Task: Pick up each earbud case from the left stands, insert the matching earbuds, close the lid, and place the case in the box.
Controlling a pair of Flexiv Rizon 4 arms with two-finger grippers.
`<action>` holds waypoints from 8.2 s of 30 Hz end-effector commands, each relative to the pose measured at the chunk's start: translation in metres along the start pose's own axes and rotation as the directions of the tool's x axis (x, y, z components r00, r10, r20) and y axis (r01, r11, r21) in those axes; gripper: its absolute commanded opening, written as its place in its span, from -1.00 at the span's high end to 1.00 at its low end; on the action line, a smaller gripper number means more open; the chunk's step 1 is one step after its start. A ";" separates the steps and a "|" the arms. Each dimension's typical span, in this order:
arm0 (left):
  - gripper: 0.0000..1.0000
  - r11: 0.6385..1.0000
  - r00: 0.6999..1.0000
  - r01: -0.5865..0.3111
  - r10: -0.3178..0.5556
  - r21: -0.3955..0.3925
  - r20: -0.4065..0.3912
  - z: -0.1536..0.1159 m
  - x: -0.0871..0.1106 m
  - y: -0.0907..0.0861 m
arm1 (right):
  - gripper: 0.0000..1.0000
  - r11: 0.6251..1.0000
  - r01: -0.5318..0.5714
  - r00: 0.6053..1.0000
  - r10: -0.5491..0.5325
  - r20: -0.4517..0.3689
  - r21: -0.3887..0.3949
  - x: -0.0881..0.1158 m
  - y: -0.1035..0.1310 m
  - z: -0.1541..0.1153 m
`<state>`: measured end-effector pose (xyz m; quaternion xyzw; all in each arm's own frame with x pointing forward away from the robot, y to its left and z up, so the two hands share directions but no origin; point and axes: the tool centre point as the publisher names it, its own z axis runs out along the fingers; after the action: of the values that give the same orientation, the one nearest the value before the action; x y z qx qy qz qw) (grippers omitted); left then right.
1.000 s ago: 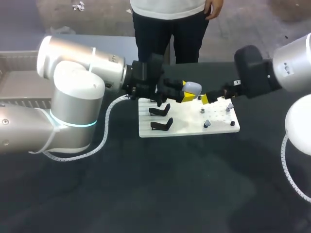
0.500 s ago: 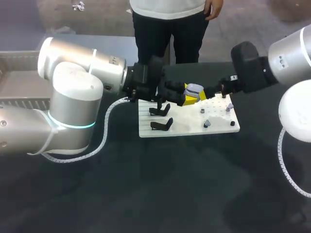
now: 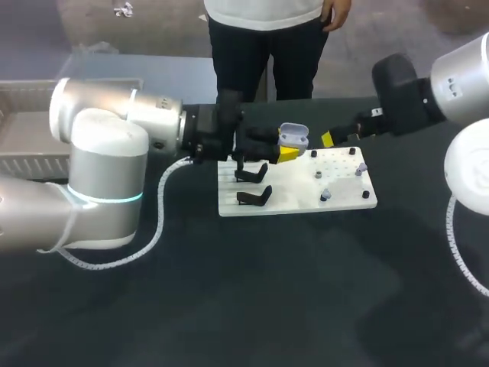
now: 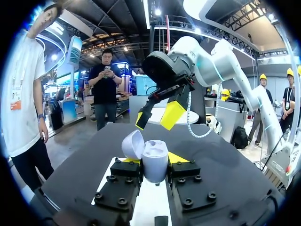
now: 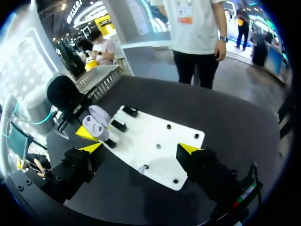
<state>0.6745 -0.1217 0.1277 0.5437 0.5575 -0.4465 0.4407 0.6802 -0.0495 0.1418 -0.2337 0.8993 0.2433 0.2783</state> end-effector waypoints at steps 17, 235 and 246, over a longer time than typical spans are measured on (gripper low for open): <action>1.00 0.999 0.987 -0.025 0.029 -0.024 0.156 -0.032 -0.017 -0.003 | -1.00 0.959 -0.034 0.991 0.068 -0.111 0.280 0.031 -0.045 -0.020; 1.00 0.999 0.988 -0.036 0.039 -0.024 0.147 -0.031 -0.022 0.001 | 1.00 0.563 -0.550 0.673 0.736 -0.073 0.617 -0.002 0.059 -0.056; 1.00 0.999 0.988 -0.036 0.039 -0.024 0.147 -0.031 -0.022 0.001 | 1.00 0.398 -0.667 0.524 0.852 0.017 0.630 -0.008 0.076 -0.044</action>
<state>0.6767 -0.0956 0.1568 0.5160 0.5192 -0.4721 0.4913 0.6229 -0.0202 0.1999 0.1929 0.9791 0.0181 0.0614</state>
